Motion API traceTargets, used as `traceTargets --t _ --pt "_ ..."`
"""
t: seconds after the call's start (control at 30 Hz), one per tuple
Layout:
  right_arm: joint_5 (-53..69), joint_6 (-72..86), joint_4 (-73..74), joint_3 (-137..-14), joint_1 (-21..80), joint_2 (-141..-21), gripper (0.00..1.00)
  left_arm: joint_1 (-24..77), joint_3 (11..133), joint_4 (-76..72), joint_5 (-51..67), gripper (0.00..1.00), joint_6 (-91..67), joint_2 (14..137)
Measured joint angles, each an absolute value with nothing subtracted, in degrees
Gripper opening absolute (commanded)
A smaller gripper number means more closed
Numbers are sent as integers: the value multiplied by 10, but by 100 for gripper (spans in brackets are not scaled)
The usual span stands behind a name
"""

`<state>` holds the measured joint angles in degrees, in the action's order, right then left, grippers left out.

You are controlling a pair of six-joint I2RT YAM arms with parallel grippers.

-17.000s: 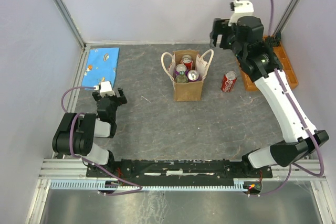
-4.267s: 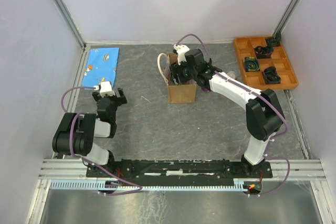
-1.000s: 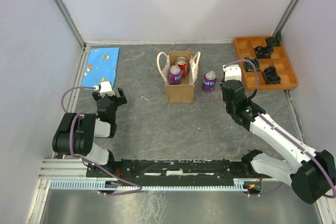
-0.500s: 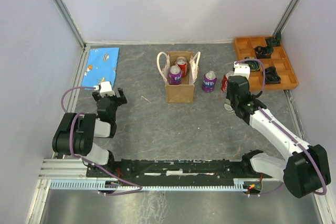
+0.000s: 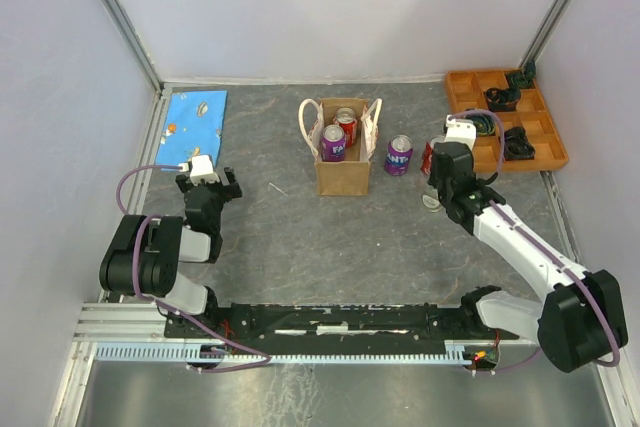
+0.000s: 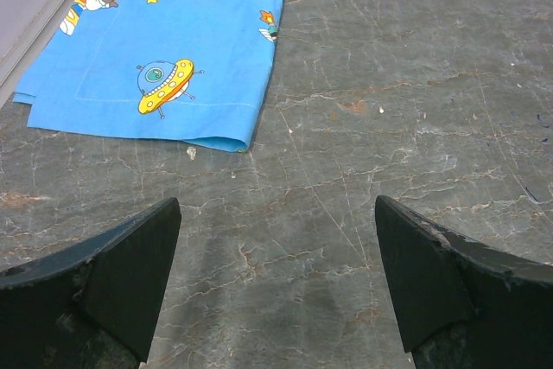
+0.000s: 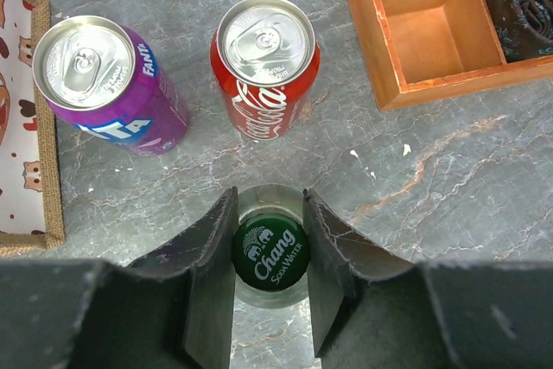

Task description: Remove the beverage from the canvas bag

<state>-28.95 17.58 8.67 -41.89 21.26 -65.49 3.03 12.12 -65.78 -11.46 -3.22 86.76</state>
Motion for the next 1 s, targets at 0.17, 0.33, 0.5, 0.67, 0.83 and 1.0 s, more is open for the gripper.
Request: traceTargets --t 0.17,0.33,0.5,0.67,0.83,1.0 --pt "-291 187 86 -422 212 -658 76 30 121 -658 -115 99 -32 868" --pt "-297 189 86 -426 212 -658 83 30 121 -658 -115 99 -32 868" --pt "-308 187 90 -439 212 -657 84 30 121 -658 -115 99 -32 868" --pt "-315 172 122 -516 212 -657 83 30 121 -658 -115 99 -32 868" --pt "-297 164 146 -657 215 -668 81 30 121 -658 -115 99 -32 868" --pt "-258 156 176 -810 255 -728 76 30 121 -658 -115 99 -32 868"
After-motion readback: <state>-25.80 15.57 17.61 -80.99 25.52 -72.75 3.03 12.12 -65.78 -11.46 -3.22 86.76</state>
